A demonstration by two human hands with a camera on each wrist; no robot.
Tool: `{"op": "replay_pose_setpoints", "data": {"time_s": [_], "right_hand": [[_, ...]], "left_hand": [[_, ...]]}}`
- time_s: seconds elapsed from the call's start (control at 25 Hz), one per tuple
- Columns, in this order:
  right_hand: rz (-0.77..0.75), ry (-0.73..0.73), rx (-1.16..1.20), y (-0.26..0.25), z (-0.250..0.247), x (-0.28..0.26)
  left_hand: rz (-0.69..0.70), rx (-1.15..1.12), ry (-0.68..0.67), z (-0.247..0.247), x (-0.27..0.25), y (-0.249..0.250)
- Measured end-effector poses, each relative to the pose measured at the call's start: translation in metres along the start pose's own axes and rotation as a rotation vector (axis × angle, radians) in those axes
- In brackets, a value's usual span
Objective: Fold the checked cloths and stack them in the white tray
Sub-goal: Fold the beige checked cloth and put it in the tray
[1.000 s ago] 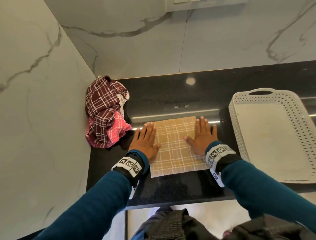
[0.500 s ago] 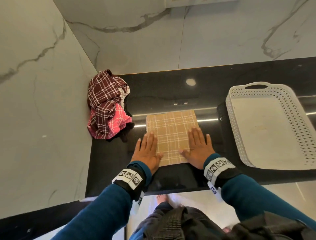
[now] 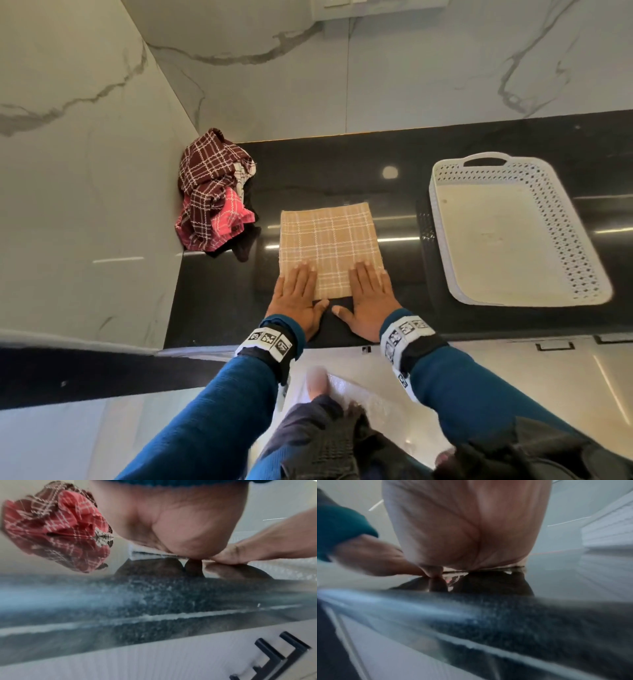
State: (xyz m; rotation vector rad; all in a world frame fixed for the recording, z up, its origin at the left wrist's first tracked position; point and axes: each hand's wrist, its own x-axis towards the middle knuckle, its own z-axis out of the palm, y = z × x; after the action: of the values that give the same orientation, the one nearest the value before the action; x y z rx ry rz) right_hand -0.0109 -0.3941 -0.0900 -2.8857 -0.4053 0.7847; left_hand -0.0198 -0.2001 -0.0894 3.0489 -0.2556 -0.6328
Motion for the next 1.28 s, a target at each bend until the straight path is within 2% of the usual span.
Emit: {"op": "replay_pose_setpoints", "data": {"time_s": [0.12,0.28,0.48,0.56,0.68,0.84,0.96,1.04,1.16,1.28], "right_hand": [[0.073,0.031,0.000,0.023,0.003,-0.014],[-0.001,0.147,0.061,0.038,0.000,-0.026],[0.078,0.089,0.030,0.025,-0.010,-0.044],[-0.040,0.154,0.015,0.013,-0.012,-0.045],[-0.174,0.149,0.071,0.008,-0.012,-0.040],[-0.190,0.227,0.207,0.026,-0.016,-0.044],[-0.167,0.244,0.500,0.036,-0.031,-0.061],[-0.154,0.301,0.670,0.035,-0.046,-0.065],[-0.092,0.410,0.764,0.029,-0.059,-0.049],[0.040,0.444,0.803,0.026,-0.059,-0.016]], "left_hand": [[-0.018,-0.041,0.027,0.005,-0.013,-0.007],[-0.011,-0.163,0.102,0.002,-0.025,-0.009],[0.034,-0.178,0.205,-0.003,-0.047,-0.009],[0.018,-0.235,0.226,-0.002,-0.051,-0.012],[-0.038,-0.393,0.228,-0.008,-0.049,-0.022],[0.121,-0.458,0.334,-0.009,-0.063,-0.039],[0.001,-0.553,0.324,-0.010,-0.077,-0.048],[-0.073,-0.696,0.369,-0.017,-0.078,-0.048],[-0.171,-0.864,0.409,-0.032,-0.060,-0.044],[-0.327,-0.920,0.360,-0.041,-0.022,-0.038]]}}
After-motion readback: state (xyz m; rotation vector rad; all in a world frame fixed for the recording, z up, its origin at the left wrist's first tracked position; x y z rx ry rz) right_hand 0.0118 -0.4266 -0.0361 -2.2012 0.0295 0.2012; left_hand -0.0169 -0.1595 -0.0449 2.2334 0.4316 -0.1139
